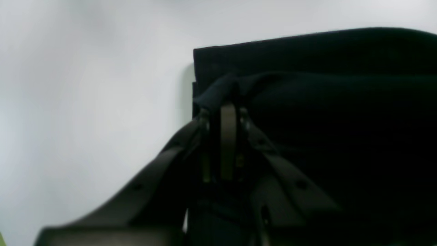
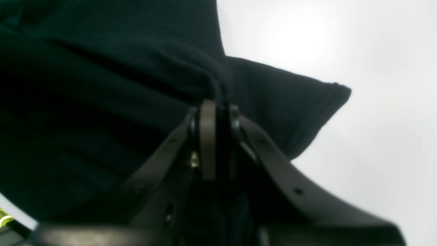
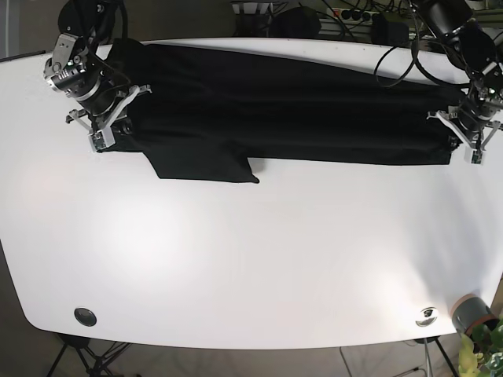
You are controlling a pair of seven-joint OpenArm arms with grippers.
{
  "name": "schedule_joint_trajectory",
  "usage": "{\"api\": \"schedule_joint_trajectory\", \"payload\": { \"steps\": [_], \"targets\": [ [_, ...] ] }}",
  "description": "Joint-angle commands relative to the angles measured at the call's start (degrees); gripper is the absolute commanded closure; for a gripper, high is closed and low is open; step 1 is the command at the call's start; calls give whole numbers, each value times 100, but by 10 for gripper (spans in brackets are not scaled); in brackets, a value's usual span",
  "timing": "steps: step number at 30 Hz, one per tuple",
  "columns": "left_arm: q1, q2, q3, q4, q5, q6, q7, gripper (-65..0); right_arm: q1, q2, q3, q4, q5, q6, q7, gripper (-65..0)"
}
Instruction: Fold the T-shirt properly
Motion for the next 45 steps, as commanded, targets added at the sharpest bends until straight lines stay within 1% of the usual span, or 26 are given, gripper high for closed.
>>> {"api": "schedule_joint_trajectory", "payload": {
  "steps": [1,6,9,10,13,15,16,18,20,21,22,23,26,28,30,31,33,34,36,39,42,45],
  "targets": [
    [64,-125,-46,115,-27,36,-77,0,-61,40,33,147,42,-32,84,-21],
    [258,-125,-20,80,-27,36,-77,0,-176,23,33,147,42,-32,93,-27],
    [337,-125,-2,89,-27,36,-77,0,-272,-65,33,130,42,-32,93,-33],
    [354,-125,-2,89,-27,36,-77,-29,-272,-92,42,130,42,-32,93,-52],
    [354,-125,-2,98,-27,36,-77,-153,-281,-145,139,130,42,-49,93,-166],
    [363,-116,-2,115,-27,36,-77,-240,-290,-259,235,130,42,-41,93,-270],
    [363,-116,-11,115,-27,36,-77,-274,-290,-312,306,165,42,-41,93,-319],
    [354,-116,-28,115,-27,36,-77,-329,-290,-417,464,261,86,-32,84,-409],
    [337,-125,-37,168,-35,36,-77,-350,-299,-452,596,411,324,-32,76,-476],
    [328,-134,-37,247,-35,36,-77,-351,-334,-452,640,446,464,-32,76,-491],
    [328,-134,-46,335,-35,36,-77,-351,-352,-452,675,455,605,-32,76,-499],
    [328,-134,-55,511,-44,36,-77,-351,-352,-382,736,455,851,-32,76,-504],
    [328,-90,-169,1021,-79,36,-68,-351,-308,-92,780,446,1405,-32,67,-503],
    [337,-81,-195,1328,-326,36,-68,-351,-255,102,710,437,1748,-76,67,-503],
    [337,-81,-195,1434,-660,36,-68,-351,-70,260,569,402,1915,-93,32,-503],
    [328,-90,-187,1443,-765,36,-68,-351,26,321,490,376,1897,-111,-30,-503],
    [319,-90,-160,1425,-906,36,-59,-351,317,401,332,226,1792,-287,-302,-503],
    [319,-90,-125,1425,-897,36,-59,-351,484,427,279,138,1739,-392,-434,-503],
    [319,-2,112,1416,-809,36,-59,-351,826,445,191,-117,1616,-498,-663,-503],
    [319,112,315,1346,-616,36,-59,-351,1222,445,191,-521,1484,-533,-786,-503],
    [319,235,358,1205,-440,36,-68,-351,1565,445,174,-1022,1458,-559,-795,-503],
    [266,271,376,819,-334,36,-94,-351,1934,480,-37,-1646,1458,-559,-795,-503]
  ]
}}
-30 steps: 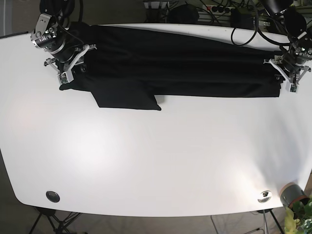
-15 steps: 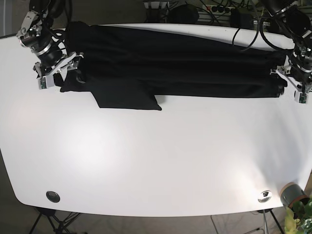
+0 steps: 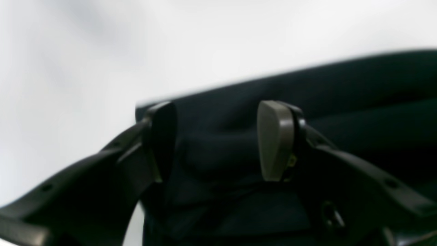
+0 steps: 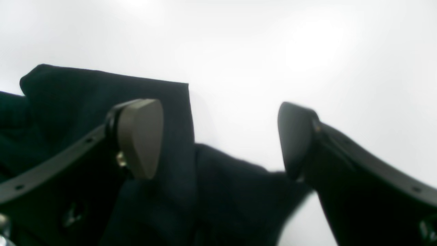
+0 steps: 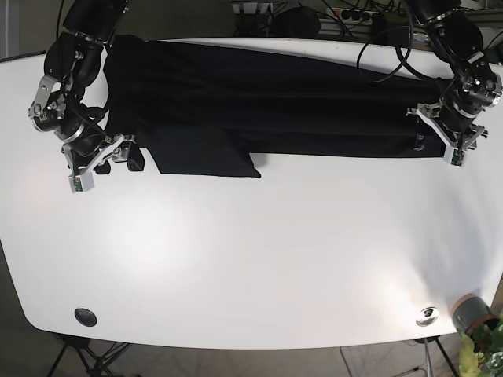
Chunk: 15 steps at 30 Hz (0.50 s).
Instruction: Fold the T-shirt properly
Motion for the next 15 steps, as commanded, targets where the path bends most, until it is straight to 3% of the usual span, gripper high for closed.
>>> {"api": "schedule_joint_trajectory", "payload": {
  "steps": [1,8,15],
  "targets": [
    [-110,-108,-41,-170,-35,29,-99,-351,247,159,-221,-349,92,13,75,-503],
    [-163,-125,-77,-794,-17,29,-107,-351,458,203,-819,-1122,109,13,93,-503],
    [-119,-125,-85,-803,-17,29,-107,-351,528,1,-1118,-1377,109,13,110,-503]
  ]
}}
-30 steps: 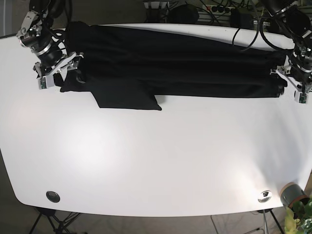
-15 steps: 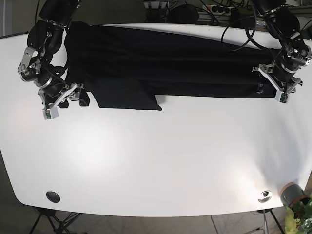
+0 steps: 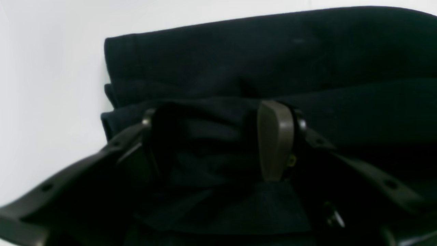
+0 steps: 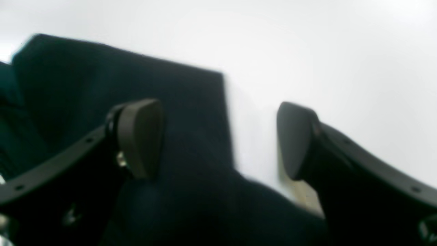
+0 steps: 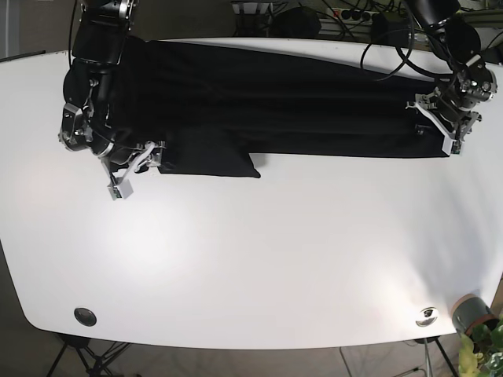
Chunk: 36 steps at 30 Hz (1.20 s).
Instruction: Fold the T-shirt properly
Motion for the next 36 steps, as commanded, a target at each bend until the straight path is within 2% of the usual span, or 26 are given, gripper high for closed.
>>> {"api": "schedule_joint_trajectory", "payload": {
  "steps": [1,4,9,12,16,18,19,21,26,30,36],
  "targets": [
    [-27,-112,-31,89,-63,-6,-75,-351,39,22,-87,107,57,11,-49,-501],
    [-27,-112,-31,89,-63,-6,-75,-351,30,-127,-350,160,57,11,-49,-501],
    [96,-112,-13,80,-54,-6,-75,-351,-5,-180,-500,283,57,11,-49,-484],
    [123,-112,-31,80,-54,-6,-75,-351,-5,-329,-465,283,39,11,-49,-368],
    [131,-112,-31,80,-54,-6,-83,-351,-5,-329,-465,283,48,11,-49,-124],
    [140,-112,-31,80,-54,-6,-83,-351,-14,-338,-465,406,65,11,-49,-29],
    [184,-112,-31,71,-54,-6,-83,-351,-58,-338,-465,582,65,11,-58,-16],
    [193,-112,-22,10,-54,-6,-83,-351,-260,-347,-465,916,65,11,-58,-41],
    [167,-121,-22,-316,-63,-6,-92,-351,-779,-356,-456,2076,65,2,-76,-41],
    [211,-130,-22,-439,-54,-6,-374,-351,-1306,-364,-280,2885,65,2,-84,-41],
    [298,-297,13,-659,-63,-6,-470,-351,-1913,-461,45,3404,74,11,-84,-41]
  ]
}}
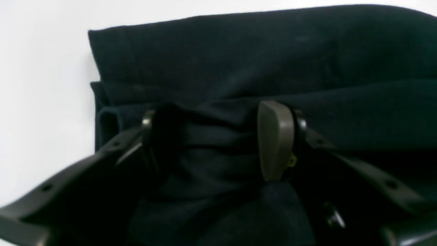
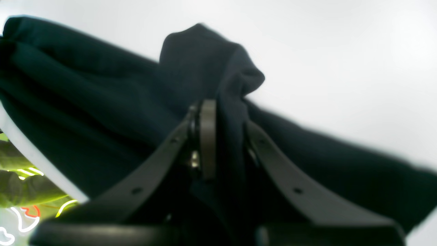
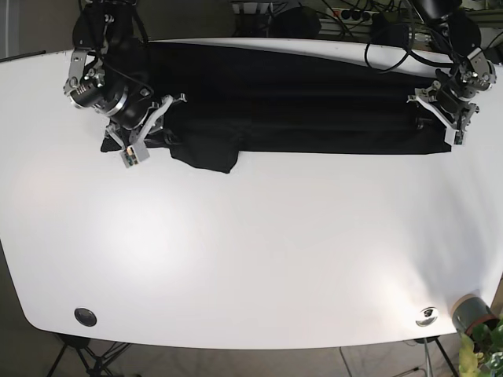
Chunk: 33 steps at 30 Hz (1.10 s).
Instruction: Fold the T-shirt properly
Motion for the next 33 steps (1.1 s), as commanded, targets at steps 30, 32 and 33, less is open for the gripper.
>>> {"api": "schedule_joint_trajectory", "payload": {
  "steps": [30,32,33],
  "targets": [
    [41,-256,-9,-132,153,18,227,-351,-1345,20,1126,100,804,42,121,-48],
    [41,-256,-9,-132,153,18,227,-351,-1416,2,1267,-58,813,59,121,-48],
    [41,-256,-9,-132,153,18,227,-351,-1433,2,1328,-172,813,68,121,-48]
  ]
}}
